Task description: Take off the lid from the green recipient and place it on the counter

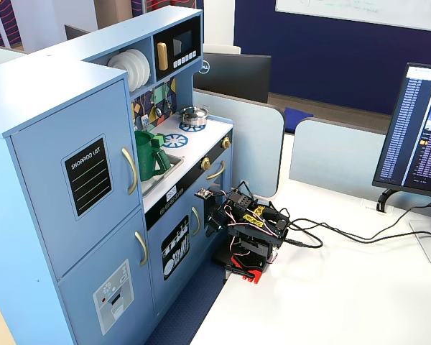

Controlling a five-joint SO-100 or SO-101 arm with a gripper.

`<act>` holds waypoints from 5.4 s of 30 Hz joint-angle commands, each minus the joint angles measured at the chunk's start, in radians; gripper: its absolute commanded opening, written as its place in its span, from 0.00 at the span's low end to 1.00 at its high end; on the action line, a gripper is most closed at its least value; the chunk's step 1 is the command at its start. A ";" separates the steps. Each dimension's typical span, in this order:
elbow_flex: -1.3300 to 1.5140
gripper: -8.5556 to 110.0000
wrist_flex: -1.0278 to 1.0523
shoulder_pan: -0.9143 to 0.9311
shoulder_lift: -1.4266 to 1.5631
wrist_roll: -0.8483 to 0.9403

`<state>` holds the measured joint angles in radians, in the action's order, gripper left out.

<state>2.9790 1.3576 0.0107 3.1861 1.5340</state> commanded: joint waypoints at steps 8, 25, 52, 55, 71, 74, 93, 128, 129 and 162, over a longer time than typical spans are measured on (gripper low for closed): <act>0.020 0.07 0.175 0.133 -0.006 -0.018; -0.439 0.07 -0.043 0.153 -0.015 0.078; -0.834 0.34 -1.006 0.064 -0.491 0.100; -0.881 0.34 -1.022 0.066 -0.546 0.112; -1.137 0.34 -1.069 0.112 -0.836 0.164; -1.169 0.33 -1.080 0.114 -0.879 0.173; -1.316 0.12 -1.058 0.055 -1.045 0.285; -1.447 0.07 -1.003 0.457 -0.974 0.252; -1.439 0.07 -1.003 0.476 -0.974 0.245; -0.864 0.07 -1.419 0.592 -1.049 0.255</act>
<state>2.1338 0.0123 0.5875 2.1430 1.7886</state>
